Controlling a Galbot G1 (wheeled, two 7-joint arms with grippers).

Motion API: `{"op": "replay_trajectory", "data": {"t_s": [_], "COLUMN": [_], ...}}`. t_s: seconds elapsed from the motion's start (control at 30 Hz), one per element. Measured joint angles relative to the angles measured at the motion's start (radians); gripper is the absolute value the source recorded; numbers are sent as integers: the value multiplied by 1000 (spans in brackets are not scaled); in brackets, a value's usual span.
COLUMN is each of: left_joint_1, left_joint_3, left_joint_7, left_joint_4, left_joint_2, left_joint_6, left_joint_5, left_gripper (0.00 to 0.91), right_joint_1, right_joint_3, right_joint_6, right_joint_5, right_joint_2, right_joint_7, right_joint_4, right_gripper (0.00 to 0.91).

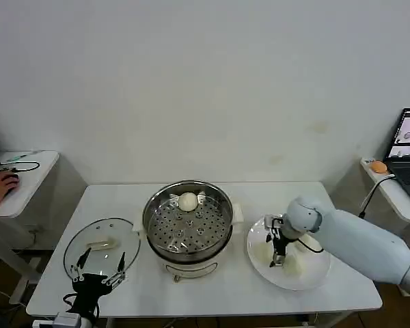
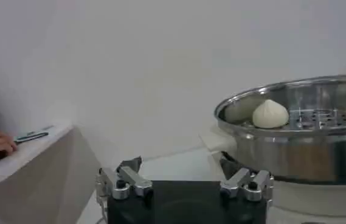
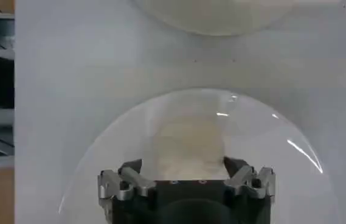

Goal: Take steamed baozi put them in steamer then cover it.

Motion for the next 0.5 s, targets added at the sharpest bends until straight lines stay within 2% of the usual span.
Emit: {"op": "replay_trajectory", "data": {"t_s": [0.5], "left_joint_1": [0], "left_joint_3": [6], "left_joint_7": [-4], "left_joint_4": [-3], "left_joint_2": [-8], "left_joint_6": [-2], "left_joint_5": [0], "left_gripper": [907], "right_joint_1": [6], "right_joint_3": [23], "right_joint_6": [5], "right_joint_5": [16], "right_joint_2": [-5], "right_joint_7": [13], "right_joint_4": [6], "right_gripper": [544]}}
